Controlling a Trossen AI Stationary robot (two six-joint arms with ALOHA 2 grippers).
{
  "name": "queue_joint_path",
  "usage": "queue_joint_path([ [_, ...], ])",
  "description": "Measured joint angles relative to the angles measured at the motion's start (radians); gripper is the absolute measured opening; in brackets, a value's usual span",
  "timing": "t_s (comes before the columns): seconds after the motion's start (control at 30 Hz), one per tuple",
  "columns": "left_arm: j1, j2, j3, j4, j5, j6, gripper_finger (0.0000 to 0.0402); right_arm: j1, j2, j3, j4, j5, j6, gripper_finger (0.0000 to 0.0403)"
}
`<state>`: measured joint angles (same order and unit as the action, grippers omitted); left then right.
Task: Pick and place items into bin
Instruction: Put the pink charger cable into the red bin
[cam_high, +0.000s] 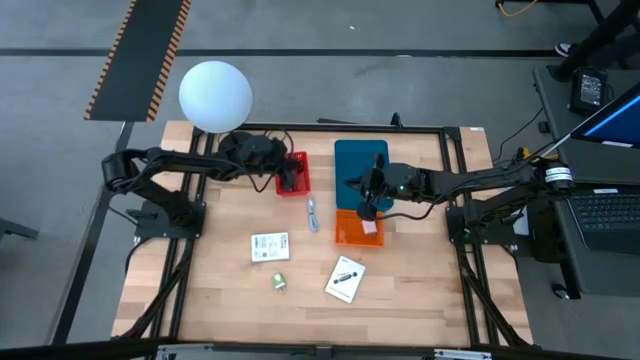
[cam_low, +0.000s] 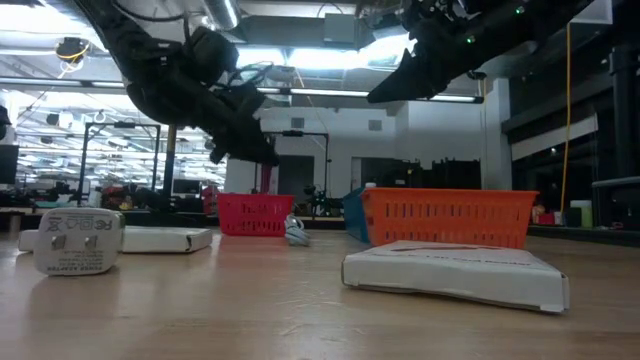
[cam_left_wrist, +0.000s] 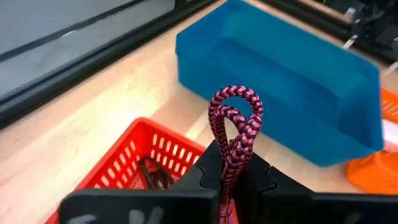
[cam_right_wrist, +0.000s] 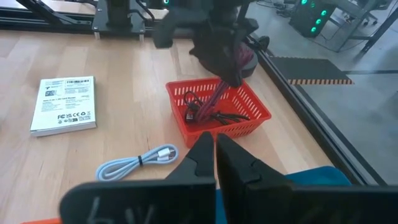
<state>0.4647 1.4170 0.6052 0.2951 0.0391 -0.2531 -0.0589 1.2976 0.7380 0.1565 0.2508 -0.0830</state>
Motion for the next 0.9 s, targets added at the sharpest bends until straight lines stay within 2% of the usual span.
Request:
queue_joint_path([
  [0.33, 0.002, 0.054, 0.0, 0.069, -0.021, -0.023, 0.004, 0.0, 0.0, 0.0, 0.004, 0.0, 0.0, 0.0],
  [0.6, 0.003, 0.054, 0.0, 0.061, -0.072, -0.023, 0.0089, 0.0, 0.0, 0.0, 0.004, 0.0, 0.0, 0.0],
  [0.9, 0.003, 0.054, 0.0, 0.01, -0.073, -0.022, 0.0138, 0.0, 0.0, 0.0, 0.004, 0.0, 0.0, 0.0],
])
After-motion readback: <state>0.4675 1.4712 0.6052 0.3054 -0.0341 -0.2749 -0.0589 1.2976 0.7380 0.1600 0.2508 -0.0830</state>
